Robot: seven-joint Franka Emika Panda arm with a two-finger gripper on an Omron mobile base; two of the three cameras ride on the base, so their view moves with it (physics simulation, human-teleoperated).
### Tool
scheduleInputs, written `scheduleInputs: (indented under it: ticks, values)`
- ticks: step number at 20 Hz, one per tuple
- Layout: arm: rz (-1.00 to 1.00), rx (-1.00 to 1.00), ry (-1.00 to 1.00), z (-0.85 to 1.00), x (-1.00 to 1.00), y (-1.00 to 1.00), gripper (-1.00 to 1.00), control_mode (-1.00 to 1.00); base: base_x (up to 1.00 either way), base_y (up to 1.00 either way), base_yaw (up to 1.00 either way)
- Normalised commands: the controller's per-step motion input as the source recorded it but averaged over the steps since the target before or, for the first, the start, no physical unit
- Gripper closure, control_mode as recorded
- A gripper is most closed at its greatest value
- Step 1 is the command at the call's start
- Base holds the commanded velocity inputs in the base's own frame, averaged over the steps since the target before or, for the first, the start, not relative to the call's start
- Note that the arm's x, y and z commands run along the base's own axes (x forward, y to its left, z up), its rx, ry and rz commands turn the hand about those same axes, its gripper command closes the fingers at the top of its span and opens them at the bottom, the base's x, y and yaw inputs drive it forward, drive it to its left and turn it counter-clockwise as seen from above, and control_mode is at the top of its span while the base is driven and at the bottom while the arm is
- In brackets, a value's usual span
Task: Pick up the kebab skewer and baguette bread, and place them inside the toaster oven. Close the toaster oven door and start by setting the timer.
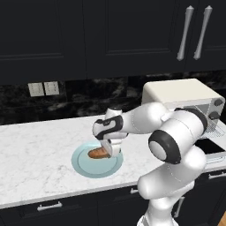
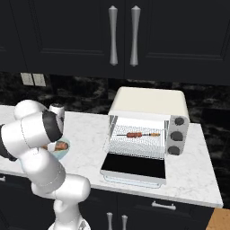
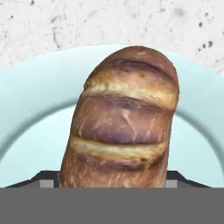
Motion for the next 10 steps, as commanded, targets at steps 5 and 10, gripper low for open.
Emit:
scheduleInputs:
  ticks: [5, 10]
  values:
    - [0.00, 0.06, -0.05, 0.09, -0.40, -0.18, 1.00, -1.00, 0.00, 0.00, 0.00]
    - [0.00, 0.04, -0.02, 0.32, -0.50, 0.00, 1.00, -1.00, 0.00, 0.00, 0.00]
